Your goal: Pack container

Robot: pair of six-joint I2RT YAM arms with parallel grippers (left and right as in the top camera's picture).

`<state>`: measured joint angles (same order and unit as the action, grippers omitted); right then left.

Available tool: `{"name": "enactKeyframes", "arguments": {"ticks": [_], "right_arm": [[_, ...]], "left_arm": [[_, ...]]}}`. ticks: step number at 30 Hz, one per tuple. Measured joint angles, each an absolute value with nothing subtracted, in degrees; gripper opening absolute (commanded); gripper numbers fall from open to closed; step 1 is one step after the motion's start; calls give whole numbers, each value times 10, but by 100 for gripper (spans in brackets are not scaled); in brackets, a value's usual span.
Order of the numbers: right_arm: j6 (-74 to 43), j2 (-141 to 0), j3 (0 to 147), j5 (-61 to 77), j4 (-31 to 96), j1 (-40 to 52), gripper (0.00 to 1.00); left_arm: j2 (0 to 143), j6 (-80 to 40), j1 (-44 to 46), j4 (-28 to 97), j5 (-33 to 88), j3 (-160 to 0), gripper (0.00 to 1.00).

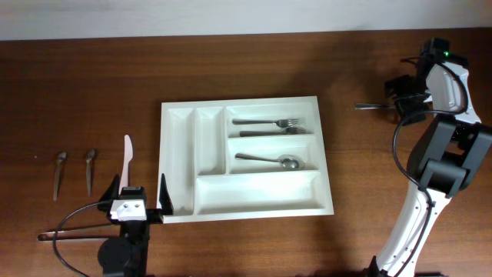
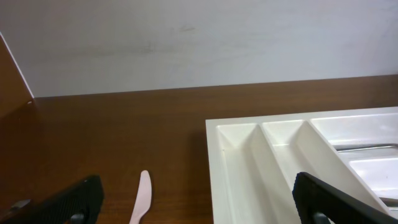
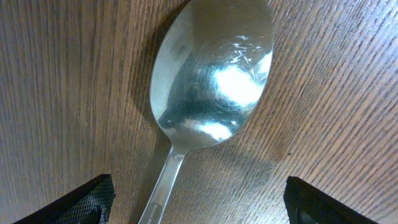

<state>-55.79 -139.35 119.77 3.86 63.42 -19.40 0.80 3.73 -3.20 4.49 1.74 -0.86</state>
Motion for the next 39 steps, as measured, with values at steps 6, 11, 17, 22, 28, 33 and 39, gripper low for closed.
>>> {"name": "enactKeyframes", "arguments": {"ticks": [6, 11, 17, 22, 28, 33, 39], "right_arm": [[-570, -1393, 1198, 32, 634, -194, 89], [-582, -1393, 1198, 23, 641, -194, 89], [-594, -1393, 1198, 17, 646, -194, 89], [-598, -1393, 1198, 10, 658, -194, 89], [-599, -1393, 1198, 7, 662, -194, 89], [-600, -1393, 1198, -2, 671, -194, 89], [-605, -1396, 1198, 5, 660, -198, 89]], "left_arm": [[8, 37, -32, 45, 17, -9, 99], [8, 37, -32, 45, 17, -9, 99], [8, 37, -32, 45, 17, -9, 99], [8, 37, -32, 45, 17, -9, 99], [8, 37, -32, 45, 17, -9, 99], [8, 37, -32, 45, 17, -9, 99], [8, 37, -32, 45, 17, -9, 99]]}}
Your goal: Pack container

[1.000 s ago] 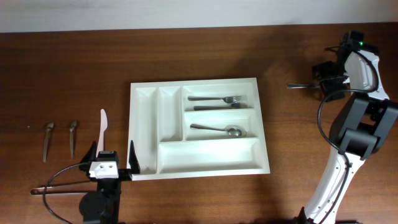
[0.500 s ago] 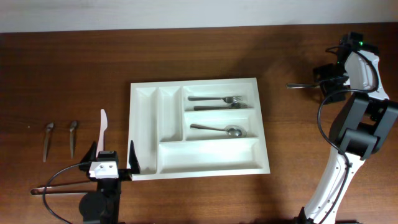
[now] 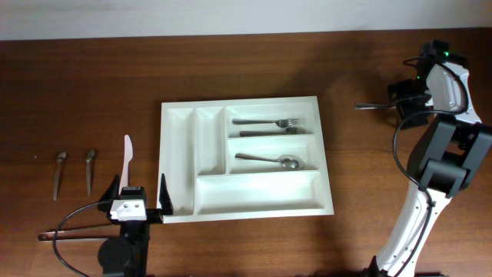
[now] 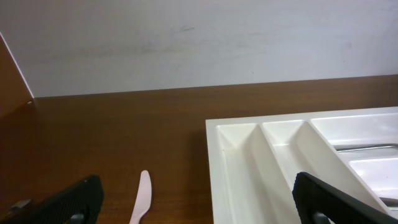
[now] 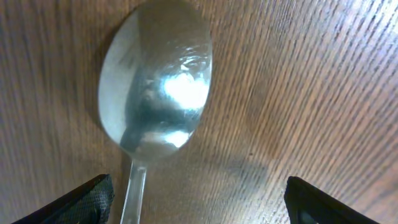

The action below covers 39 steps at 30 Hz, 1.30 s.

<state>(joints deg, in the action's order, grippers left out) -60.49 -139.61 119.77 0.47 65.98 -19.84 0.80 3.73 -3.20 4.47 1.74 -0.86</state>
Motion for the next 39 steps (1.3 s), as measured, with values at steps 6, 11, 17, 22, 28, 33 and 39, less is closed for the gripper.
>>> {"name": "enactKeyframes", "arguments": {"ticks": [6, 11, 17, 22, 28, 33, 39], "right_arm": [[-617, -1411, 1199, 21, 663, -210, 89], [-618, -1411, 1199, 22, 663, -210, 89], [-618, -1412, 1199, 21, 676, -210, 89], [-619, -1413, 1200, 20, 684, -210, 88], [-623, -1413, 1200, 27, 668, -210, 63], [-632, -1413, 1202, 45, 638, -211, 47], [-635, -1413, 1202, 57, 630, -211, 31]], "left_arm": [[8, 37, -32, 45, 17, -9, 99], [8, 37, -32, 45, 17, -9, 99], [8, 37, -32, 45, 17, -9, 99], [8, 37, -32, 45, 17, -9, 99], [8, 37, -32, 45, 17, -9, 99], [8, 37, -32, 45, 17, -9, 99], [8, 37, -32, 45, 17, -9, 99]]}}
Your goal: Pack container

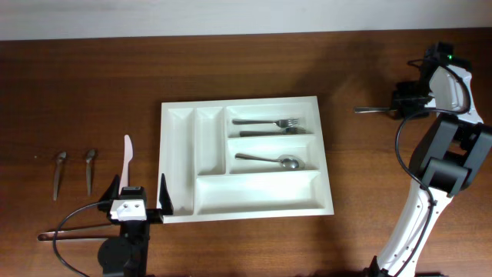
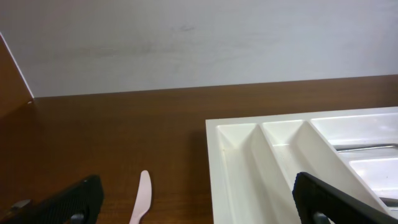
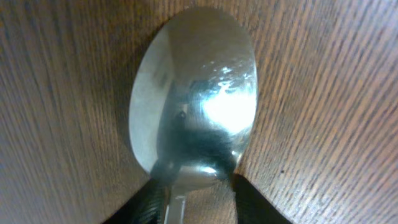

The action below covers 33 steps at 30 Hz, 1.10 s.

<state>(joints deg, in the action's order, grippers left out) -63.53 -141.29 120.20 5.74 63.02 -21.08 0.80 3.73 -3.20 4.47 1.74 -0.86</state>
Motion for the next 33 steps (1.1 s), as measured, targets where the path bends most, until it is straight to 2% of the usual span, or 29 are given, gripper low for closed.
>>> {"name": "enactKeyframes", "arguments": {"ticks": [7, 14, 26, 33], "right_arm": [[-637, -1414, 1202, 64, 629, -211, 23], [-641, -1415, 1202, 69, 628, -209, 10], [-636, -1418, 1209, 76, 631, -205, 5], [-613, -1438, 1290, 79, 687, -202, 4]], "left_arm": [[8, 37, -32, 45, 17, -9, 99], [8, 37, -32, 45, 17, -9, 99], [8, 37, -32, 45, 17, -9, 99], [8, 37, -32, 45, 17, -9, 99]]}}
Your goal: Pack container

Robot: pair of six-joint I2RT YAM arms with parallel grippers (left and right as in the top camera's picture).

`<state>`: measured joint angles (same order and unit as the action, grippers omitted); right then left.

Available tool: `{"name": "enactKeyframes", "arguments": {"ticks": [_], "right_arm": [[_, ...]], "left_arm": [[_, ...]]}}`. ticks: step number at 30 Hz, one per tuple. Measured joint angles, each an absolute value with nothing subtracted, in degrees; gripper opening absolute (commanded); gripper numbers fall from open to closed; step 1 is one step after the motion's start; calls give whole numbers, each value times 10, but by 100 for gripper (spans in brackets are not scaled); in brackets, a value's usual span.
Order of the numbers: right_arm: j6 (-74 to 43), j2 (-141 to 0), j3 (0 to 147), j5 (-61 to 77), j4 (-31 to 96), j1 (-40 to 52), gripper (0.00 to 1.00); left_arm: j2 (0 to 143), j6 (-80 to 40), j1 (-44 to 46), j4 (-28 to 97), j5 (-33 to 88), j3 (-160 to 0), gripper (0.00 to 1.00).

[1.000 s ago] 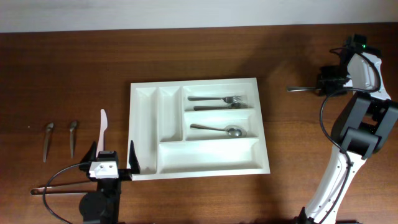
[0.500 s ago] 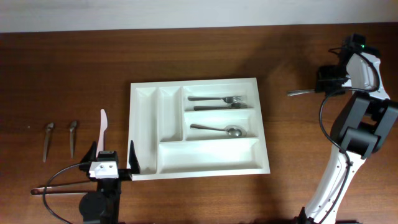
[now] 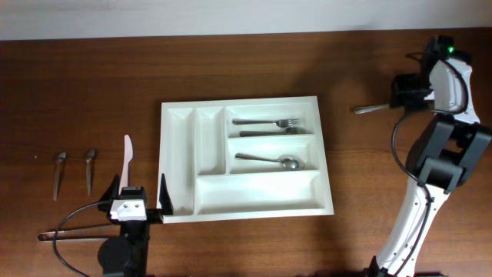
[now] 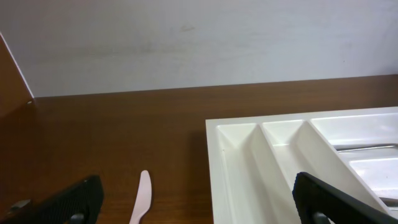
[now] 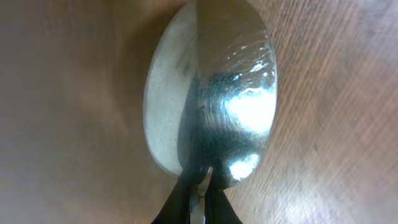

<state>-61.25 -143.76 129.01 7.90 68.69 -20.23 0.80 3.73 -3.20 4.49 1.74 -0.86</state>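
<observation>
The white cutlery tray [image 3: 261,101] lies mid-table, its corner in the left wrist view [image 4: 214,134]. Two forks [image 3: 265,121] lie in its top right compartment and a spoon [image 3: 269,160] in the one below. At the far right, my right gripper [image 3: 397,101] is shut on the neck of a steel spoon [image 3: 370,108]. Its bowl [image 5: 211,93] fills the right wrist view, above the shut gripper [image 5: 198,190]. My left gripper [image 3: 139,194] stands open at the tray's front left corner, empty [image 4: 199,202].
A pale plastic knife [image 3: 127,158] lies left of the tray, also in the left wrist view [image 4: 142,198]. Two small spoons [image 3: 60,173] [image 3: 90,169] lie farther left. A cable [image 3: 69,223] loops by the left arm's base.
The right gripper's fingers, which flanked the spoon's neck, are now shut on it. The gripper stands slightly farther back and the spoon's handle is tilted. The left arm has not moved.
My right gripper was open over the spoon's bowl on the table at the far right, and still open a moment later, slightly shifted. Then its fingers were near the neck, and now they are shut on it. The left arm and the tray stayed put.
</observation>
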Motion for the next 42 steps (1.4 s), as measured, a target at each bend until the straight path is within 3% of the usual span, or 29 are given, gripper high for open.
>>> {"name": "enactKeyframes", "arguments": {"ticks": [15, 30, 35, 40, 42], "right_arm": [[-633, -1437, 1511, 74, 962, -111, 4], [-632, -1361, 1514, 87, 970, 56, 4], [-629, -1324, 1471, 51, 969, 98, 4], [-631, -1230, 1348, -2, 969, 80, 4], [-642, -1167, 1279, -20, 970, 69, 11]], "left_arm": [[8, 37, -32, 45, 17, -9, 99], [8, 37, -32, 45, 17, -9, 99], [8, 37, -32, 45, 17, -9, 99], [8, 37, -32, 45, 17, -9, 99], [8, 37, -32, 45, 17, -9, 99]]}}
